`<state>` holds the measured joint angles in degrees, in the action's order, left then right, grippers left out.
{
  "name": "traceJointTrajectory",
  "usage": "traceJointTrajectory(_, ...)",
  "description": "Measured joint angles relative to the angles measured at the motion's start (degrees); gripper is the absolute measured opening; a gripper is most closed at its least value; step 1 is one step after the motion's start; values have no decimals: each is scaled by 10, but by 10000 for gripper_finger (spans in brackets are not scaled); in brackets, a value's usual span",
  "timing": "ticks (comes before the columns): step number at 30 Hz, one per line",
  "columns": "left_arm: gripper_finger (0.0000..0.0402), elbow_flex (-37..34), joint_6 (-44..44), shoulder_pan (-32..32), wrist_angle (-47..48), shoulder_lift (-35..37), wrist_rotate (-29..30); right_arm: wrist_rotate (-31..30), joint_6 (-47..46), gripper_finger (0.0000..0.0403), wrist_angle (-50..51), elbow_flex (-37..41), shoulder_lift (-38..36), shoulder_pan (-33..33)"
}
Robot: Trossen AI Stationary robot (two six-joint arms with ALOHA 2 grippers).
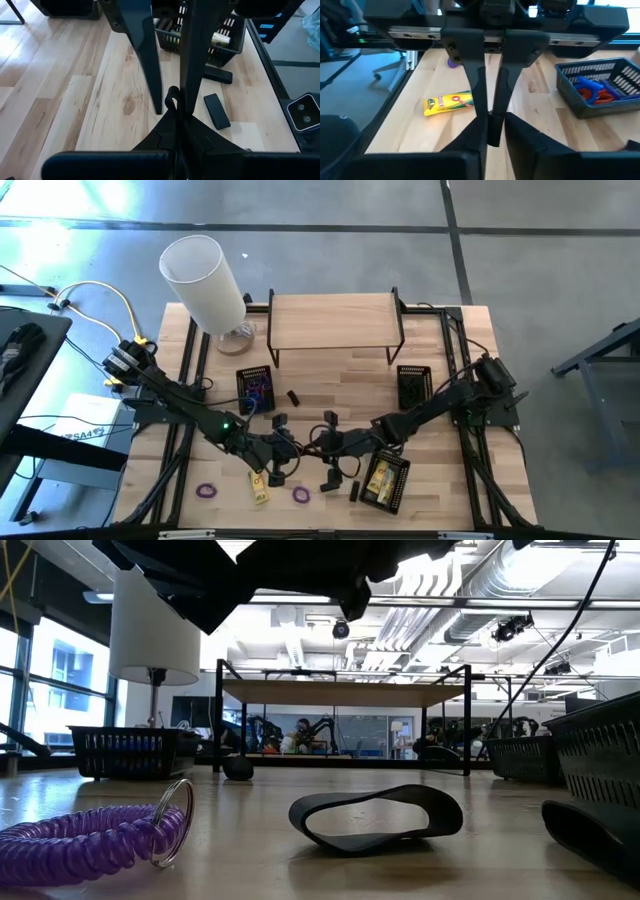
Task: Pick & Place Office Desk Supplies
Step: Put the rubber band into the top right bin
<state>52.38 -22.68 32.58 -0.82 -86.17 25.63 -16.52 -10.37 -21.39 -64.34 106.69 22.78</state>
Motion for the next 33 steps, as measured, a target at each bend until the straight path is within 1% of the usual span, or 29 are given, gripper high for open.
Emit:
traceJointTrajectory(4,5,0,0,0,2,0,-4,32,-1,27,-1,0,3,-4)
traceJointTrajectory(7,5,0,0,0,2,0,-4,33,8,10,3,0,3,-4)
traceJointTrajectory(13,6,0,0,0,2,0,-4,31,12,5,10,-1,3,-4)
traceJointTrajectory(17,17,0,-1,0,2,0,-6,31,12,5,10,-1,3,-3)
traceJointTrajectory(21,44,0,-14,-2,2,0,-7,31,12,4,19,-1,3,-1)
traceJointTrajectory(28,116,0,-13,-3,-3,0,0,32,5,4,55,0,5,0)
traceJointTrajectory(31,137,1,-13,-6,-6,2,11,30,-17,4,102,1,3,0)
traceJointTrajectory(33,143,1,-13,-7,-1,1,17,10,-48,4,171,1,-11,3)
